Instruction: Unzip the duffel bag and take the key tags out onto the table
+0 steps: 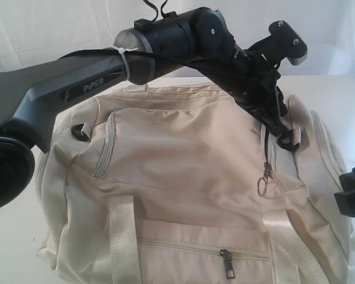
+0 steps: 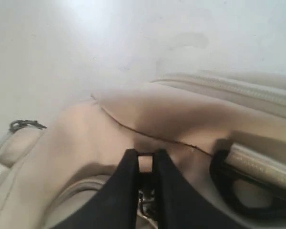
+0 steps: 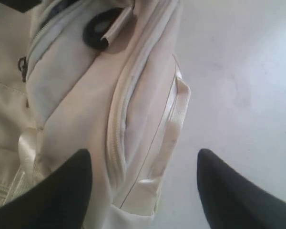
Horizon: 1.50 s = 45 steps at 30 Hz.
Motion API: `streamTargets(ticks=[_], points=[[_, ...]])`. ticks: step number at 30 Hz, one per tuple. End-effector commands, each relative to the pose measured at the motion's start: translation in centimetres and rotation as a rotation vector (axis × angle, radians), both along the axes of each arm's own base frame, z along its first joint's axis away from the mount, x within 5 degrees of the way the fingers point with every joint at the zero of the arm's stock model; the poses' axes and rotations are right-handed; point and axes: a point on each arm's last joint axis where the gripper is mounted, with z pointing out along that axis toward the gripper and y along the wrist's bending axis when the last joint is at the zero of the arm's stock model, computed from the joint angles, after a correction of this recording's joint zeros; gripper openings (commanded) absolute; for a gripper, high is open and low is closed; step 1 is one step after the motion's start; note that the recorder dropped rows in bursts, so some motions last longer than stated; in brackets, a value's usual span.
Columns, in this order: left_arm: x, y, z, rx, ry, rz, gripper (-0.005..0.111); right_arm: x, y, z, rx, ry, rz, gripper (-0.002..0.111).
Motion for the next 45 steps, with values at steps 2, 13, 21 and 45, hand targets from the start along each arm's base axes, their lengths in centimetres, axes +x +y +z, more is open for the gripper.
streamTargets(ticks=[2,13,21,45], points=[[0.1,0.8,1.8,-0.011,-0.035,0.049,0.0,0.0,0.0,0.3,0.002,-0.031,0.006,0.059],[1.9,2.1,2.3,-0.109,-0.013,0.186,0.0,2.8,1.9,0.4,0.085,-0.167,0.101,0.061],[1.7,2.4,3.0,-0.14,0.014,0.192,0.0,6.4,3.3,-2.6,0.041,-0.087,0.139,0.068],[3.8,1.9,1.4,-0.232,-0.057,0.273,0.0,3.1,0.6,-2.3,-0.023,0.086,-0.103,0.0]])
